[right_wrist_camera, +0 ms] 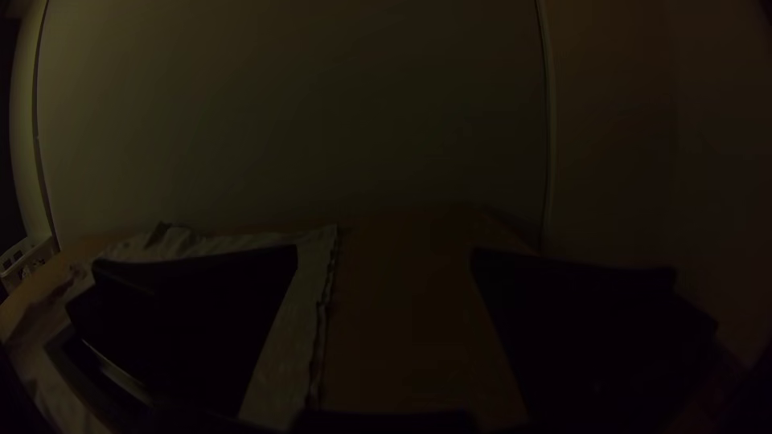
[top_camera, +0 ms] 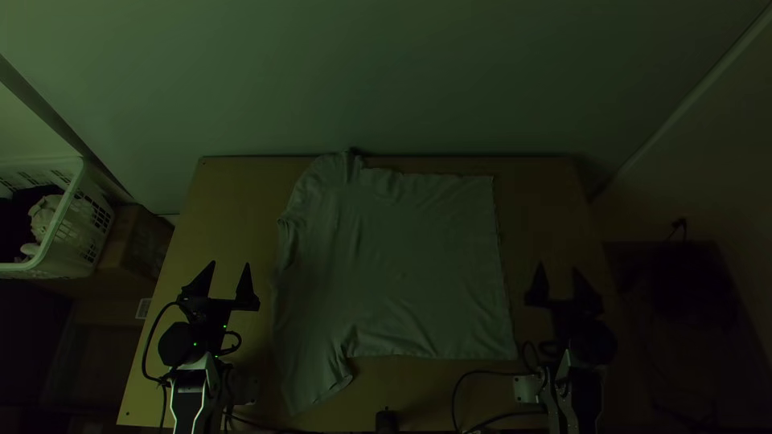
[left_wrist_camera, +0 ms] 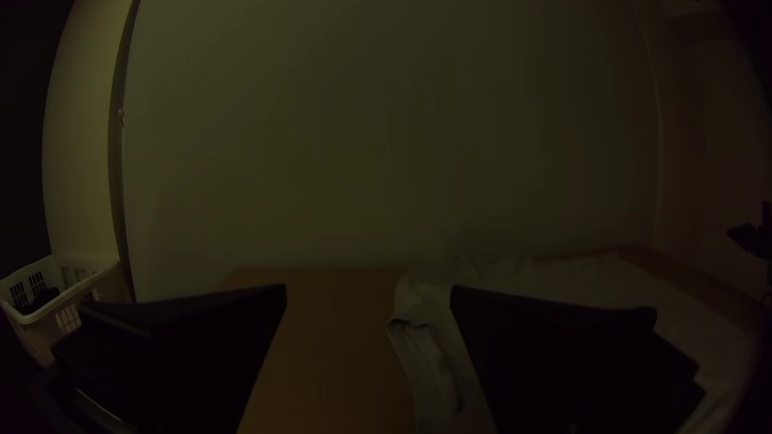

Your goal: Fold the t-shirt

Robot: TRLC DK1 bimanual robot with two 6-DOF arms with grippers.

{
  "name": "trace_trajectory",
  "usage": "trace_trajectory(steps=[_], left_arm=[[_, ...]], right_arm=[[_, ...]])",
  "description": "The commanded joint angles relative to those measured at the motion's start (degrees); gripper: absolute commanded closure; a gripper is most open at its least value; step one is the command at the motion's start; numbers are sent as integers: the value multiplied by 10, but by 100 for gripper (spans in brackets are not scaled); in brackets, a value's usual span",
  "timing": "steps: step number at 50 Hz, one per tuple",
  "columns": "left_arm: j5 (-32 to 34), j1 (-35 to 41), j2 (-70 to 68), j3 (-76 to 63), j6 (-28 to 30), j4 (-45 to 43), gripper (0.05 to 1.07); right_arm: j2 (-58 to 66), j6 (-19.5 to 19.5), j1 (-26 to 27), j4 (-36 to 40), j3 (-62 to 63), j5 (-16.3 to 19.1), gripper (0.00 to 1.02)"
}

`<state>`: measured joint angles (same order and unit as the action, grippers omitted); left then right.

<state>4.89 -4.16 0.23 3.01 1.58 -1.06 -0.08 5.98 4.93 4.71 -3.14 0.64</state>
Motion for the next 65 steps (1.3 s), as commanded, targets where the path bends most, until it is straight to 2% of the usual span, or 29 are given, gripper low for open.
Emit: trace_trajectory(steps=[1, 59, 65], left_arm=[[1, 3, -3, -29, 10, 7, 9], [1, 3, -3, -29, 10, 7, 9], [-15, 2, -2, -28, 8, 13, 9]], right_arm=[[-1, 7, -4, -11, 10, -6, 4], [0, 6, -4, -12, 10, -6, 4], [-1, 6, -3, -11, 10, -6, 4]])
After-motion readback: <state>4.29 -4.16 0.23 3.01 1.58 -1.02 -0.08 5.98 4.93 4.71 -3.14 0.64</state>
